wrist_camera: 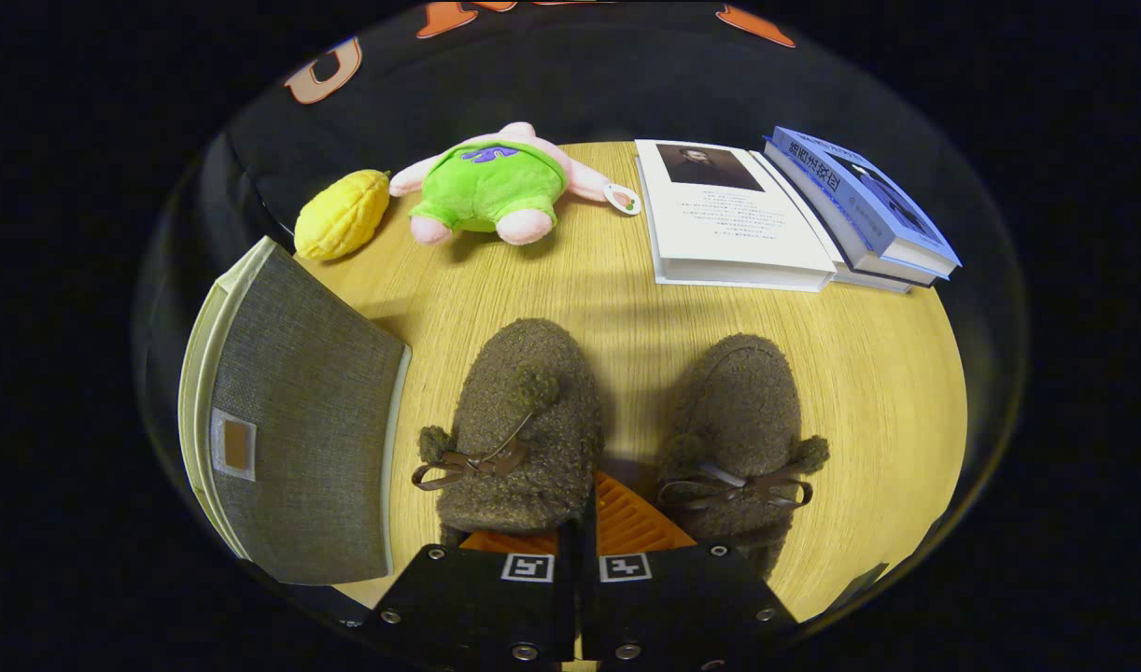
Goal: Open the storage box then place both shoes into the box .Put the left shoe in first, then the right shoe, with the right side of both shoes facing outward in a uniform manner.
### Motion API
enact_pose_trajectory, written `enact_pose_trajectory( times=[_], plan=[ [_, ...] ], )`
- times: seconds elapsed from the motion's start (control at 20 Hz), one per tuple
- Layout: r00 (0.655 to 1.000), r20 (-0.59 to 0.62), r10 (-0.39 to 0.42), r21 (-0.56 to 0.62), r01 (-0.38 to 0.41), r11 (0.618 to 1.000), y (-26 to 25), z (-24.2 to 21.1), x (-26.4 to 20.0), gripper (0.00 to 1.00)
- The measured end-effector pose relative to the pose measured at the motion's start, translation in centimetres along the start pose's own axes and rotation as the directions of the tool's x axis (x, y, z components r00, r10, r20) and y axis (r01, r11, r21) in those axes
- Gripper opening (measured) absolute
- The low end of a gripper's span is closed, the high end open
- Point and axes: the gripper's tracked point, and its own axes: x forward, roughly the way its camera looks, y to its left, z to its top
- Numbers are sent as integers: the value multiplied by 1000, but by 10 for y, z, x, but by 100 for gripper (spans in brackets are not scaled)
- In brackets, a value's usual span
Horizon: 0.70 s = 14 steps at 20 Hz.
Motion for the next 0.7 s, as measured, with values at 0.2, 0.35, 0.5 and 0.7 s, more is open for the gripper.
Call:
enact_pose_trajectory(
  times=[0.2,0.35,0.5,0.7],
  plan=[
    [1000,12,29,27,-29,999,8,3,-17,4],
    [999,40,36,39,-38,999,15,12,-38,3],
    [995,80,55,47,-59,997,29,28,-64,4],
    [988,131,80,39,-86,996,54,47,-95,4]
  ],
)
